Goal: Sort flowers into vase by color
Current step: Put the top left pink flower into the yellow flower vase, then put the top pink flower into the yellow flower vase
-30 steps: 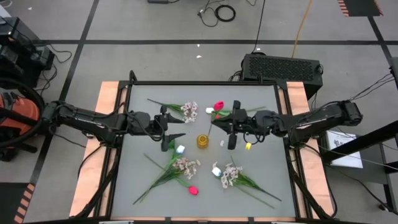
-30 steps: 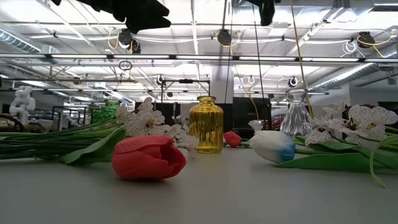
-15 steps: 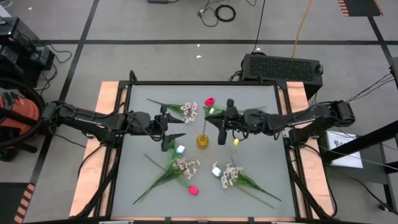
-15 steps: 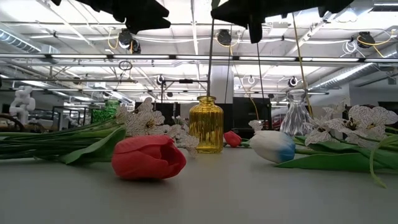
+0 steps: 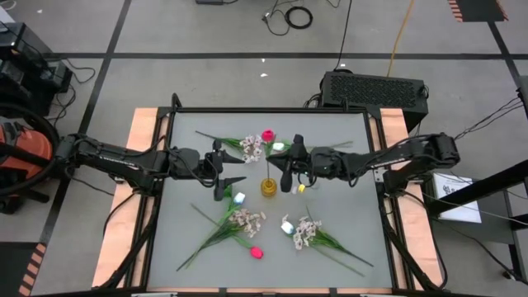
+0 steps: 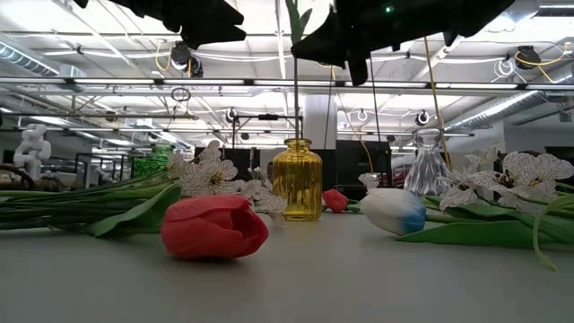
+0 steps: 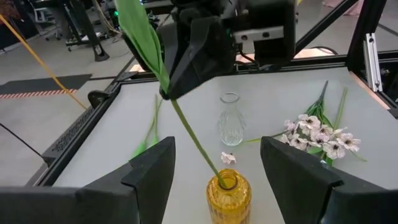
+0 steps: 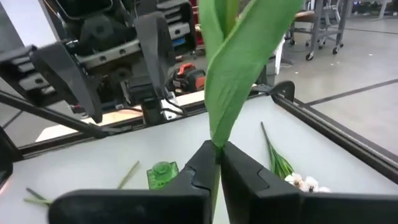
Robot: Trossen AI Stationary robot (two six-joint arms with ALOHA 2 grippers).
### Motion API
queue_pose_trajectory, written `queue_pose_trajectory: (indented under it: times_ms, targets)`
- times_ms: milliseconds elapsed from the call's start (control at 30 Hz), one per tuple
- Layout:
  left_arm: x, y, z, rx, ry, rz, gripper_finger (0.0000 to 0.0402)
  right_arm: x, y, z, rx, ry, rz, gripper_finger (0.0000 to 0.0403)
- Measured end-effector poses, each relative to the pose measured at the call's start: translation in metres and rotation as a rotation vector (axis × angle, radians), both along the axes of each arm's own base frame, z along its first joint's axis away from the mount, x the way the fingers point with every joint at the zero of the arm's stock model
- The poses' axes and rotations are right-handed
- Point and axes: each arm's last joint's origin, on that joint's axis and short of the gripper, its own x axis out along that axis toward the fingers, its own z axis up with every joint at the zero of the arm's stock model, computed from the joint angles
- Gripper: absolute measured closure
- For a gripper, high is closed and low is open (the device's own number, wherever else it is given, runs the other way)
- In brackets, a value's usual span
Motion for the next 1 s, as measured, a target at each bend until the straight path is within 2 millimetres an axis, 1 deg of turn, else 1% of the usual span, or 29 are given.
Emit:
queue_pose_trajectory:
  times_ms: [133,367,433,567,700,767,833,933,1000]
  targets:
    - [0.000,0.000,-0.001,0.001,0.012,0.000,0.0158,0.000,0.000,-0.003,-0.004,0.030,0.004,0.0353]
    - [-0.001,0.000,-0.002,0.000,0.024,-0.008,0.0158,-0.009,-0.002,0.003,-0.001,0.125,0.014,0.0280]
    - [-0.001,0.000,-0.002,-0.001,0.025,-0.009,0.0158,-0.012,-0.002,0.010,0.000,0.131,0.021,0.0261]
    - [-0.001,0.000,-0.002,-0.020,0.023,-0.006,0.0158,-0.026,-0.002,0.027,-0.027,0.154,0.028,0.0233]
    - [-0.001,0.000,-0.002,-0.050,0.021,0.002,0.0158,-0.050,-0.005,0.045,-0.082,0.187,0.033,0.0223]
    - [-0.001,0.000,-0.002,-0.051,0.021,0.002,0.0158,-0.065,-0.010,0.052,-0.115,0.230,0.022,0.0223]
    - [-0.001,-0.001,-0.002,-0.051,0.021,-0.002,0.0158,-0.078,-0.020,0.055,-0.137,0.278,-0.010,0.0225]
    - [-0.001,-0.001,-0.002,-0.052,0.022,-0.003,0.0158,-0.093,-0.040,0.051,-0.146,0.390,-0.081,0.0226]
    - [-0.001,-0.001,-0.003,-0.051,0.024,-0.003,0.0158,-0.099,-0.053,0.044,-0.137,0.481,-0.091,0.0225]
